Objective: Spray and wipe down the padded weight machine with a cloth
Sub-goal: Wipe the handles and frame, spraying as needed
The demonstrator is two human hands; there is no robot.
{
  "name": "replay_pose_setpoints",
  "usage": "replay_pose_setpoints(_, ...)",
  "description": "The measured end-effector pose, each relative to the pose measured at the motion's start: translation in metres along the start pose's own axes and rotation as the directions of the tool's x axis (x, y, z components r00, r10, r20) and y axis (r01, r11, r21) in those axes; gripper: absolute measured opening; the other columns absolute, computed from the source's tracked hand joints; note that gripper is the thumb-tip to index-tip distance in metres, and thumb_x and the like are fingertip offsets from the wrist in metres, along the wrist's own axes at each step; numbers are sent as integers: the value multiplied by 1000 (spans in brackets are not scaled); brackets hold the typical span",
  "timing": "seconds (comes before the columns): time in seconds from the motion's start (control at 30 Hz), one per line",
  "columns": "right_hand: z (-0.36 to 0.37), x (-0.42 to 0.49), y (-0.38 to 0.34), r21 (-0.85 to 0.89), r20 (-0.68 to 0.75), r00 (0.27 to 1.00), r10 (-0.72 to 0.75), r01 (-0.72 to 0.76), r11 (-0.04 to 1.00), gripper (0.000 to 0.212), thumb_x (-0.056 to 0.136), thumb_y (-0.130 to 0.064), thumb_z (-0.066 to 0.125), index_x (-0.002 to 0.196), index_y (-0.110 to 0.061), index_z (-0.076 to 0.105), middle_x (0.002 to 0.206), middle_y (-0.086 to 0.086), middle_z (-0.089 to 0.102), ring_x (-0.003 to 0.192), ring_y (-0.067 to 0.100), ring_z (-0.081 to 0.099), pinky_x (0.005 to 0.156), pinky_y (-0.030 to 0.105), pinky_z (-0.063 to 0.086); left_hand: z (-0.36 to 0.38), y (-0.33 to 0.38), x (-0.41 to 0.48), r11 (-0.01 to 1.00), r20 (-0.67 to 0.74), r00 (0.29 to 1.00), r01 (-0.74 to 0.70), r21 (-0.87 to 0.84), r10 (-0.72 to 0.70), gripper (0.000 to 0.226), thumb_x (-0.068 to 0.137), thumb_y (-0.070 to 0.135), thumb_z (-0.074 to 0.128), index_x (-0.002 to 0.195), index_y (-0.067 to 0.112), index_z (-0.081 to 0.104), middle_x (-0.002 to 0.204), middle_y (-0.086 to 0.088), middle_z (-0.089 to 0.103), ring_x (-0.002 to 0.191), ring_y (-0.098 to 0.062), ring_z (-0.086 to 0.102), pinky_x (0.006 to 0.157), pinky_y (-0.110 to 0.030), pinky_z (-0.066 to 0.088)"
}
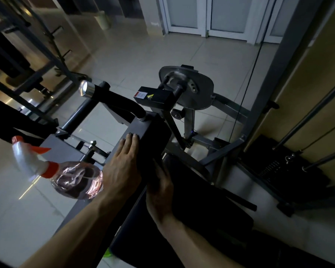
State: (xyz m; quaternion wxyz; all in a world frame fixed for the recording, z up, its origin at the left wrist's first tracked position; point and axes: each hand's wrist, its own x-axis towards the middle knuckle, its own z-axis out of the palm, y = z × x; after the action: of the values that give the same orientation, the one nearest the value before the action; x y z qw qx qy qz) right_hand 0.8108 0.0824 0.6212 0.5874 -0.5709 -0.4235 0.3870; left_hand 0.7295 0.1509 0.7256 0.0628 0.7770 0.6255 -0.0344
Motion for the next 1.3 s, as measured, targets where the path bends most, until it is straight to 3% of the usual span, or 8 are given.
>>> replay_pose_setpoints(0.13, -27, 33, 4, -116, 31, 997, 77, -73, 991, 56, 97, -9, 66, 147, -28, 51, 141, -3, 49, 126, 6, 53, 98, 1, 37, 6, -5, 4, 999, 9, 1000, -20, 38, 19, 101, 97, 35, 63, 161, 20, -13, 167, -1, -16, 156, -22, -8, 124, -41, 24)
replay_pose_setpoints(0.27, -52, 106, -15, -84, -158, 986, 47, -61, 995, 39, 94, -23, 74, 127, -18, 54, 121, -1, 57, 101, 5, 60, 72, 5, 45, 18, -6, -11, 995, -26, 999, -41, 89, 44, 102, 99, 32, 60, 157, 14, -22, 164, -12, -26, 154, -29, -19, 123, -41, -5)
replay_pose_setpoints(0.47, -20, 111, -17, -99, 6, 989, 147, -146, 984, 69, 98, -48, 53, 158, -18, 38, 164, 9, 27, 148, 21, 28, 115, 22, 22, 42, -14, -74, 951, -51, 992, -93, 295, 113, 115, 71, 22, 86, 162, 8, 16, 169, -20, -5, 157, -39, -5, 123, -62, 17)
replay_pose_setpoints(0.6, -28, 121, -10, -85, -40, 991, 129, -132, 988, 58, 96, -32, 53, 151, -14, 52, 153, 8, 36, 138, 18, 39, 119, 33, 35, 41, -20, -83, 929, -60, 989, -108, 354, 137, 96, 75, 14, 83, 157, 13, 34, 170, -16, -4, 156, -40, -2, 121, -63, 23)
replay_pose_setpoints(0.8, 0, 44, -5, -183, 3, 996, -92, 91, 979, 48, 93, -4, 63, 138, -20, 65, 138, 1, 42, 122, -4, 33, 104, 3, 29, 39, -16, -82, 936, -99, 982, -118, 331, 159, 68, 74, 14, 73, 141, 22, 61, 170, -16, 9, 156, -42, 7, 123, -59, 19)
replay_pose_setpoints(0.93, -6, 13, -3, -137, 142, 989, -50, 69, 988, 57, 89, 6, 60, 138, -21, 65, 130, -8, 38, 119, 2, 40, 100, -1, 31, 39, -17, -84, 943, -93, 985, -110, 313, 146, 80, 67, 12, 85, 142, 24, 60, 169, -17, 13, 155, -42, 11, 120, -62, 24)
replay_pose_setpoints(1.17, -24, 126, -10, -48, -115, 992, 60, -66, 997, 40, 96, -13, 69, 136, -18, 67, 124, 2, 50, 115, 17, 55, 101, 18, 49, 40, -16, -80, 934, -58, 994, -66, 352, 92, 75, 84, 10, 69, 153, 25, 45, 170, -12, -11, 156, -39, -10, 122, -64, 18)
replay_pose_setpoints(1.3, -8, 53, -3, -128, -13, 999, 35, -36, 991, 43, 101, -15, 61, 143, -19, 60, 144, 10, 46, 133, 15, 44, 111, 19, 40, 39, -13, -81, 945, -72, 992, -75, 317, 103, 85, 75, 12, 80, 152, 30, 47, 171, -14, -2, 156, -41, 0, 120, -64, 23)
